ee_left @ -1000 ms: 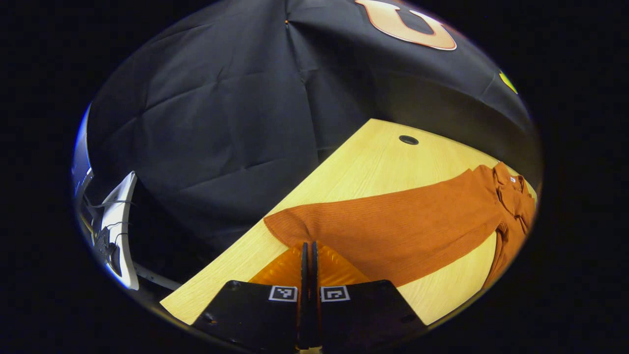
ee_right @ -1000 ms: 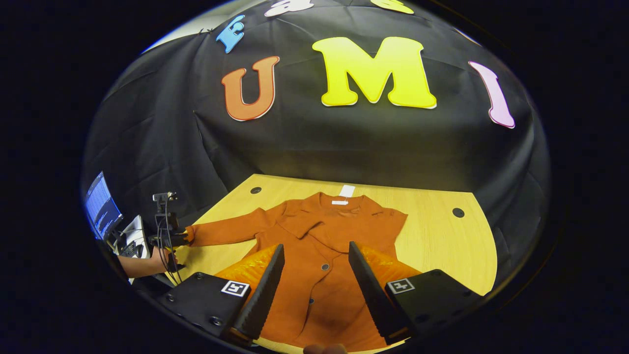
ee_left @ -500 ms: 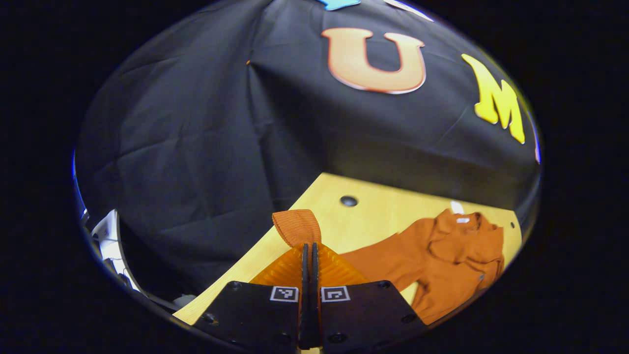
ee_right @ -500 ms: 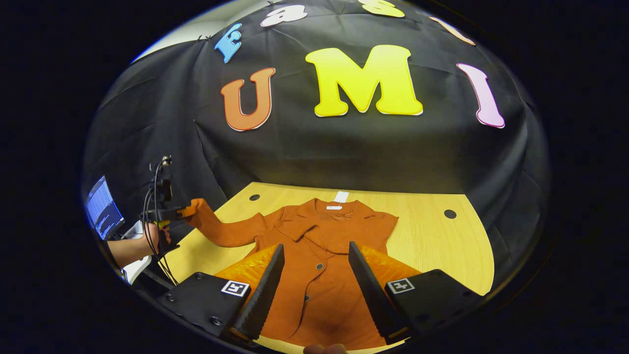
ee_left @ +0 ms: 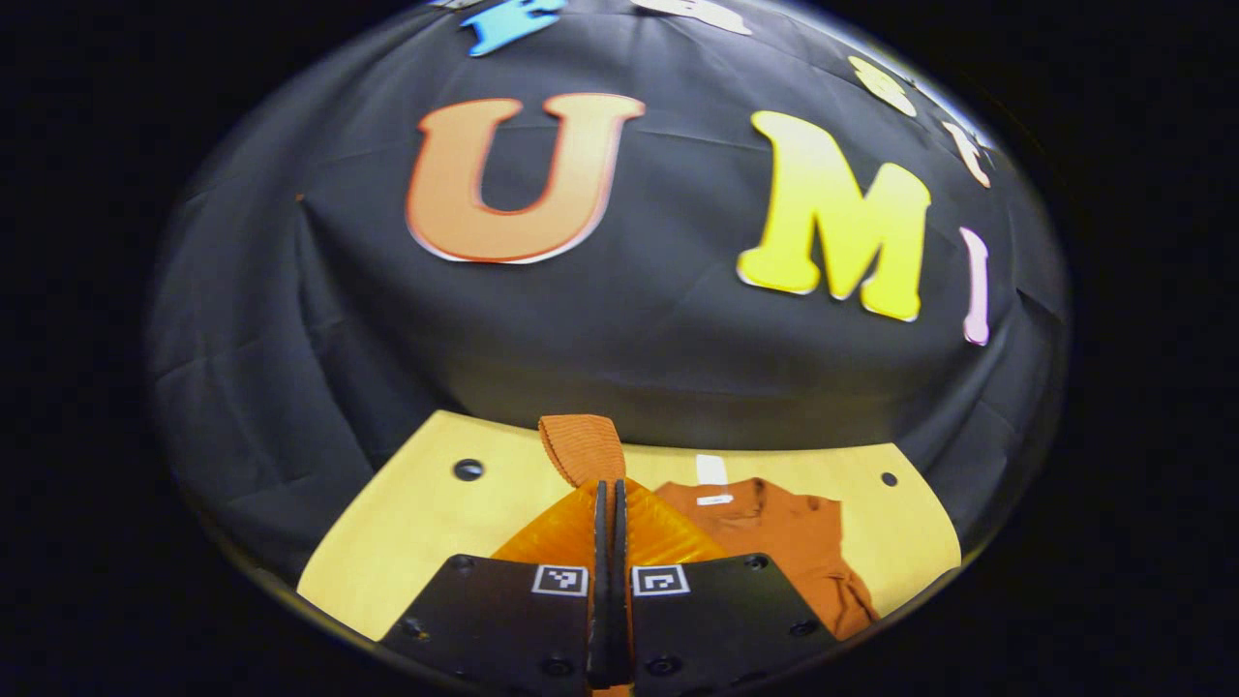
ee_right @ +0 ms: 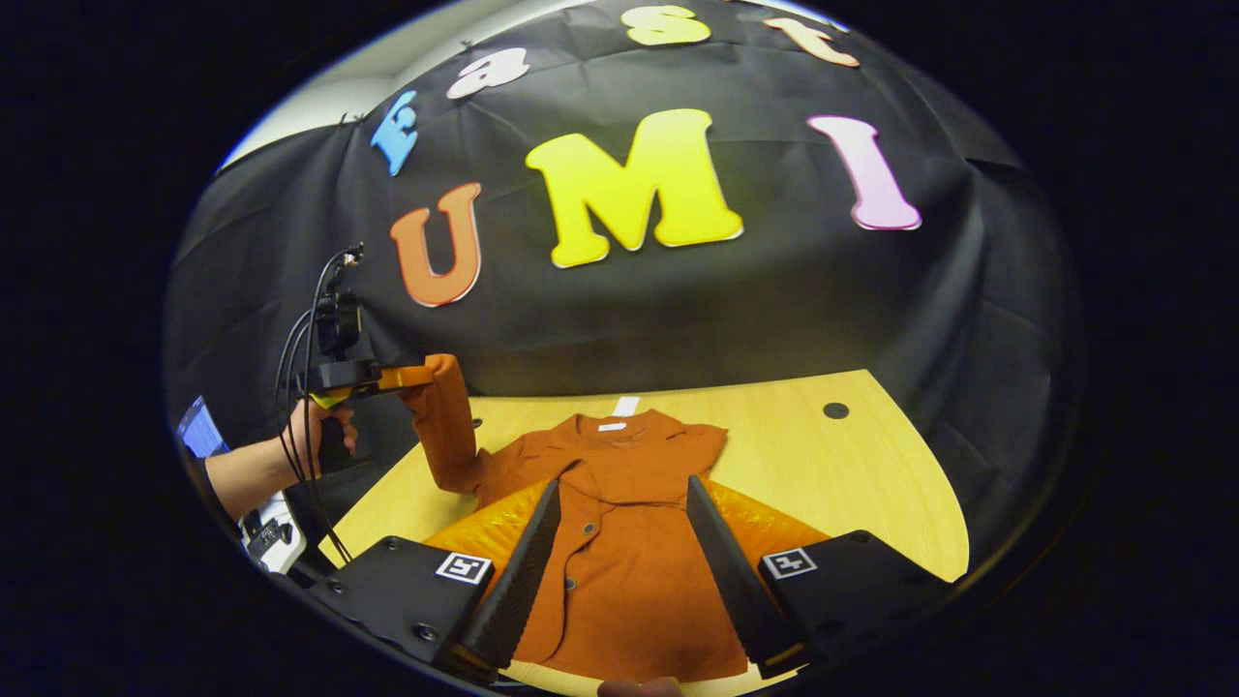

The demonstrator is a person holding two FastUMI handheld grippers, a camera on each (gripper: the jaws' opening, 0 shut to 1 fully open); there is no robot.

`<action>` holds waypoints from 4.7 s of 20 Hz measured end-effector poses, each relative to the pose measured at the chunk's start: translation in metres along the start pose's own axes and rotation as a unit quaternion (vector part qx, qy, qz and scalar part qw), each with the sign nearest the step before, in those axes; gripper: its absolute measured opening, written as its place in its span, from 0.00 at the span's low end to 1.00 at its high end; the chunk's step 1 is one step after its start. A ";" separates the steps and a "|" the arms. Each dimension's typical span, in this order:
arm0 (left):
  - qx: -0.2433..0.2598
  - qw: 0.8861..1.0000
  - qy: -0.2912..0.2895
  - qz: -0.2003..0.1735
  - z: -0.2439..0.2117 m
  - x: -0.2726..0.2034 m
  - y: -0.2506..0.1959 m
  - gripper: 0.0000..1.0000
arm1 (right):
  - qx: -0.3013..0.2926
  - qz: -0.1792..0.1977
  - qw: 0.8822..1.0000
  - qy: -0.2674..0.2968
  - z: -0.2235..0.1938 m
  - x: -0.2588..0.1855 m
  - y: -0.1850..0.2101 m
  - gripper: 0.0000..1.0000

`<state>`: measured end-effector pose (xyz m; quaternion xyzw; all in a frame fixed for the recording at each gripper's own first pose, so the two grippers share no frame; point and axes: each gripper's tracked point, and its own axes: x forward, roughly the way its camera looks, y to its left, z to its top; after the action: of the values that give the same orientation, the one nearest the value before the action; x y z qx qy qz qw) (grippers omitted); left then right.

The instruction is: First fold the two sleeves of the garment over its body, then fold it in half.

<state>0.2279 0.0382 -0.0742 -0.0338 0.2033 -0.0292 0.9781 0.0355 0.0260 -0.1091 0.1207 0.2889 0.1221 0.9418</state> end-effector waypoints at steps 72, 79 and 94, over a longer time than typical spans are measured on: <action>-0.006 0.965 0.261 0.005 -0.369 -0.247 0.066 0.99 | -0.033 -0.124 0.948 0.290 -0.292 -0.016 -0.100 0.90; 0.009 0.961 0.274 0.031 -0.368 -0.250 0.080 0.79 | -0.007 -0.140 0.945 0.296 -0.287 -0.013 -0.110 0.27; -0.068 0.983 0.170 -0.021 -0.227 -0.216 0.022 0.03 | 0.028 -0.071 0.979 0.187 -0.146 0.031 -0.068 0.01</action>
<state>-0.0597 0.0634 -0.1987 -0.0992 0.3669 -0.0410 0.9241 -0.0129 -0.0057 -0.2624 0.1008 0.4712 0.0671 0.8737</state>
